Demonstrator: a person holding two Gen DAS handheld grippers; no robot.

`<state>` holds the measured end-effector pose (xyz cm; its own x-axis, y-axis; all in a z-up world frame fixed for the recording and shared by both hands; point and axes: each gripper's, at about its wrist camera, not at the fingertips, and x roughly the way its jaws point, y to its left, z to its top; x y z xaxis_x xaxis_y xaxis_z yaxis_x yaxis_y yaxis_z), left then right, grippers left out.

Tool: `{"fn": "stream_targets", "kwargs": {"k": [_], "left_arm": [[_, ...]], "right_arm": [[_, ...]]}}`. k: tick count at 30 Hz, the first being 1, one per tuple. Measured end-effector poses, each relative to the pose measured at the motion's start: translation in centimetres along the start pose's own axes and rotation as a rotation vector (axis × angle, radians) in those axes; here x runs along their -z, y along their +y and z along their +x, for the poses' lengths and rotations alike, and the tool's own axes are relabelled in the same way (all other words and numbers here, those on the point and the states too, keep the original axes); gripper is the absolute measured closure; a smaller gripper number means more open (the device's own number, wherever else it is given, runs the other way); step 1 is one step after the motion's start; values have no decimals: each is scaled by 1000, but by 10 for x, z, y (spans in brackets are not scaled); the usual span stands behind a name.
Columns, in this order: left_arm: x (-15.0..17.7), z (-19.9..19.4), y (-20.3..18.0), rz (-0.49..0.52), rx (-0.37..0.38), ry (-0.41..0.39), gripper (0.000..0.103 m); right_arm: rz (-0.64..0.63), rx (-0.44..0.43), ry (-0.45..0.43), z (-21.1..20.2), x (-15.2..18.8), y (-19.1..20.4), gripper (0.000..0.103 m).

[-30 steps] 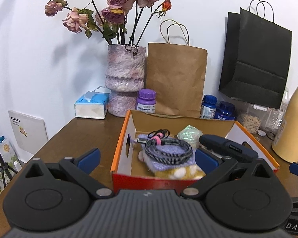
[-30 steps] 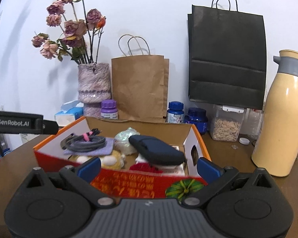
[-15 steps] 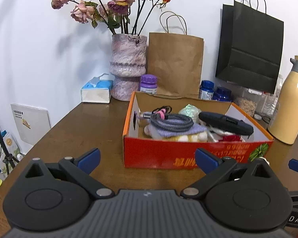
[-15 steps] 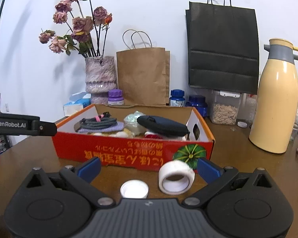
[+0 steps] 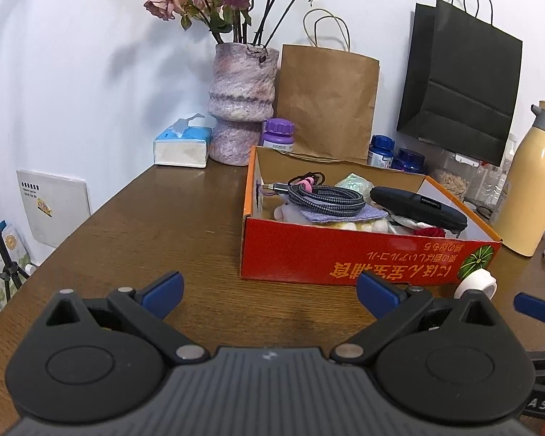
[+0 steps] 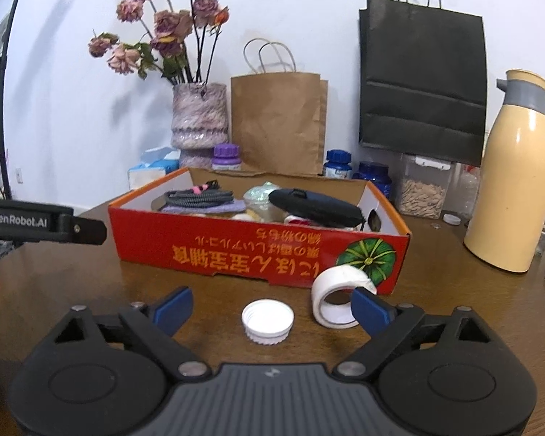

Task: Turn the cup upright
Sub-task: 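Grasp the white bottle cap with the right tool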

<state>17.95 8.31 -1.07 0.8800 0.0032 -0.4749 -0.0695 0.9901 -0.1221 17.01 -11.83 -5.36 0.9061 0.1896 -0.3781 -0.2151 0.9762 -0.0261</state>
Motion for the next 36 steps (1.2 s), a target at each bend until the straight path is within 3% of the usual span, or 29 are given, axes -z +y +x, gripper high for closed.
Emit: {"fn": "stream_targets", "kwargs": {"k": [8, 19, 26, 29, 36], "left_arm": [[1, 0, 3, -4, -6, 4, 0], [3, 1, 2, -1, -3, 9, 0], [4, 2, 3, -3, -3, 15, 0], [4, 3, 3, -2, -4, 15, 0], [6, 4, 3, -4, -9, 18, 0]], "right_arm": [[-1, -40, 103, 23, 1, 1, 37], [13, -56, 189, 63, -5, -1, 39], [17, -70, 225, 81, -8, 3, 52], [22, -83, 219, 81, -9, 3, 63], [12, -86, 172, 70, -9, 4, 63]]}}
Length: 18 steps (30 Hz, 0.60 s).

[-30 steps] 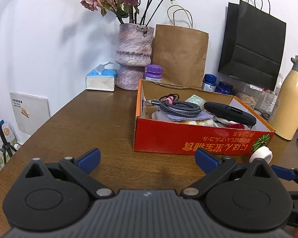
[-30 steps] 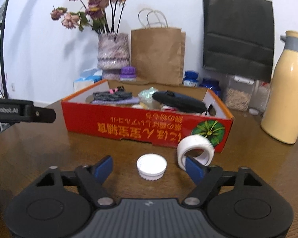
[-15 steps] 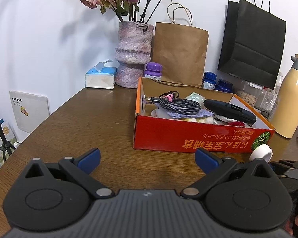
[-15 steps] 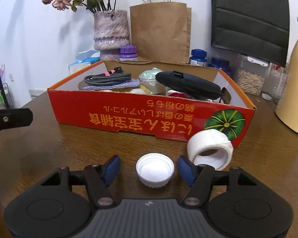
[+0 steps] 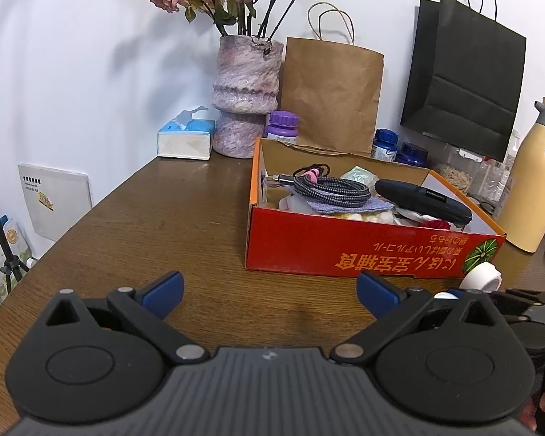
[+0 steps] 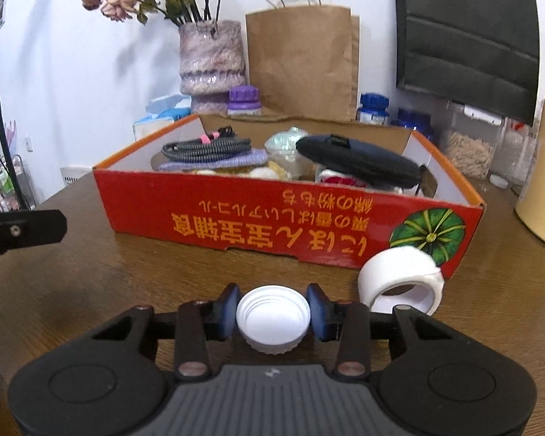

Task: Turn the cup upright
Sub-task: 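Grasp the white bottle cap with the right tool, then grasp the white tape roll with the left tool while the right tool holds the cap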

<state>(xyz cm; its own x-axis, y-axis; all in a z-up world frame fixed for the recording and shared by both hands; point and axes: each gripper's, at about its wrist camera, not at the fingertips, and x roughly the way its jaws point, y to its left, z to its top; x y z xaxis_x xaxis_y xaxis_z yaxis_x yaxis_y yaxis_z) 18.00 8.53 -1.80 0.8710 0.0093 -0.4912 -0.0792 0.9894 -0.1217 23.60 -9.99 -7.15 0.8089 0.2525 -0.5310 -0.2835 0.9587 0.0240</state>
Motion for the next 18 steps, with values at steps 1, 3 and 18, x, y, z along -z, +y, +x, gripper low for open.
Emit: {"fn": "stream_targets", "kwargs": {"k": [1, 3, 18], "left_arm": [[0, 1, 0, 0, -1, 1, 0], [1, 3, 0, 2, -8, 3, 0], [4, 11, -12, 8, -45, 6, 0]], "right_arm": [[0, 1, -13, -3, 0, 0, 63], [-3, 5, -31, -9, 0, 0, 63], [-18, -15, -163, -46, -7, -4, 64]]}}
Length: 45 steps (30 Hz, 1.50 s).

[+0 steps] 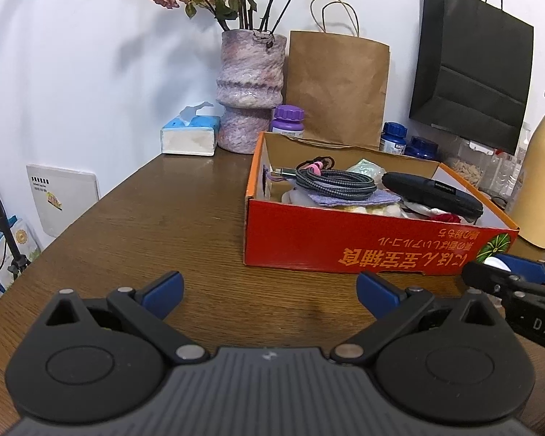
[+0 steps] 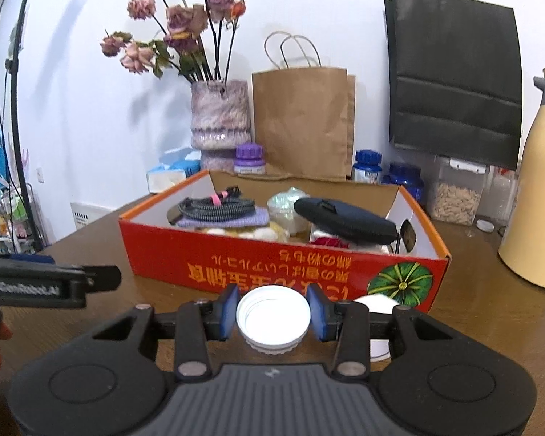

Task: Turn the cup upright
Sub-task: 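Grasp the white tape roll with the left tool while the right tool holds the cap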

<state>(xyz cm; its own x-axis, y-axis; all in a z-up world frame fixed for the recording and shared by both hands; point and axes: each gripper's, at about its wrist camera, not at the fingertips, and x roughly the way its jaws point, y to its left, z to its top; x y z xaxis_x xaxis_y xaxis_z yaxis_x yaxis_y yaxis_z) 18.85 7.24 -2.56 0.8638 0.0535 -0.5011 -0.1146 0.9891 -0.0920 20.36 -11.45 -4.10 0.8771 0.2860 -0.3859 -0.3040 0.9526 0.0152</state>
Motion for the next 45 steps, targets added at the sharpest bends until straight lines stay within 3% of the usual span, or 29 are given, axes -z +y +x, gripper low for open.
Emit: {"fn": "stream_targets", "kwargs": {"k": [27, 45], "left_arm": [[3, -1, -90, 29, 26, 2, 0], [-1, 21, -188, 86, 77, 15, 0]], "right_arm": [[40, 72, -125, -46, -5, -76, 64], [115, 126, -122, -56, -1, -150, 64]]}}
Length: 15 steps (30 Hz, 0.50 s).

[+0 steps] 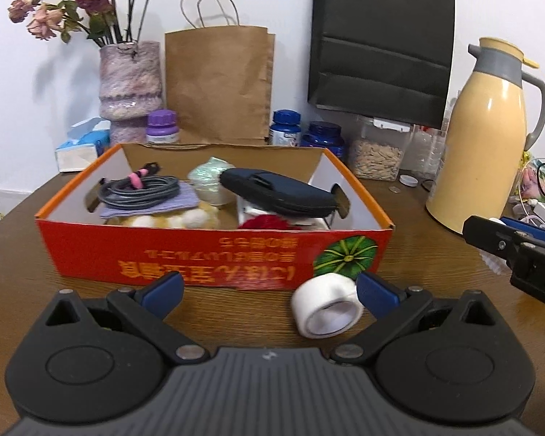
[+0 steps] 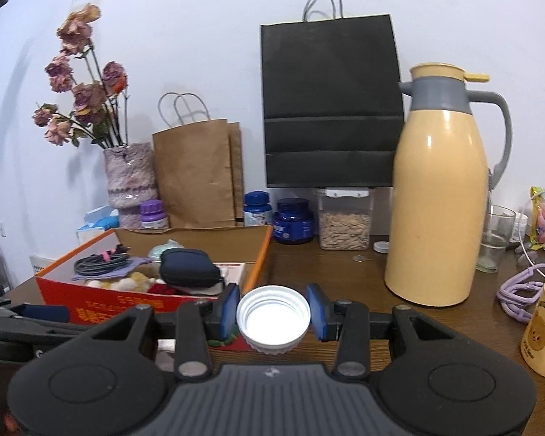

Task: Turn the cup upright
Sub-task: 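Grasp the white tape roll with the left tool while the right tool holds the cap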

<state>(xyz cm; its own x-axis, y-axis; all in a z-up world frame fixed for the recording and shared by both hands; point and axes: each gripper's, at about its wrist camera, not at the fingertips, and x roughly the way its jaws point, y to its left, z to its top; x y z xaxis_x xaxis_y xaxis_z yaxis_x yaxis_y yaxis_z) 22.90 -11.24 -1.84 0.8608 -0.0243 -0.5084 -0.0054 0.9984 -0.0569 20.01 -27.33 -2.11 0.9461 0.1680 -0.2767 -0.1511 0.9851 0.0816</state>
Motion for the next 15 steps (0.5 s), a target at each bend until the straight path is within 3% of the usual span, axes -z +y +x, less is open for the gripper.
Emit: {"fn": "stream_targets", "kwargs": {"k": [6, 15], "left_arm": [[1, 18, -19, 3, -11, 16, 0], [9, 50, -36, 19, -86, 71, 0]], "right_arm": [[11, 15, 12, 3, 2, -12, 64], [26, 40, 25, 9, 3, -19, 64]]}}
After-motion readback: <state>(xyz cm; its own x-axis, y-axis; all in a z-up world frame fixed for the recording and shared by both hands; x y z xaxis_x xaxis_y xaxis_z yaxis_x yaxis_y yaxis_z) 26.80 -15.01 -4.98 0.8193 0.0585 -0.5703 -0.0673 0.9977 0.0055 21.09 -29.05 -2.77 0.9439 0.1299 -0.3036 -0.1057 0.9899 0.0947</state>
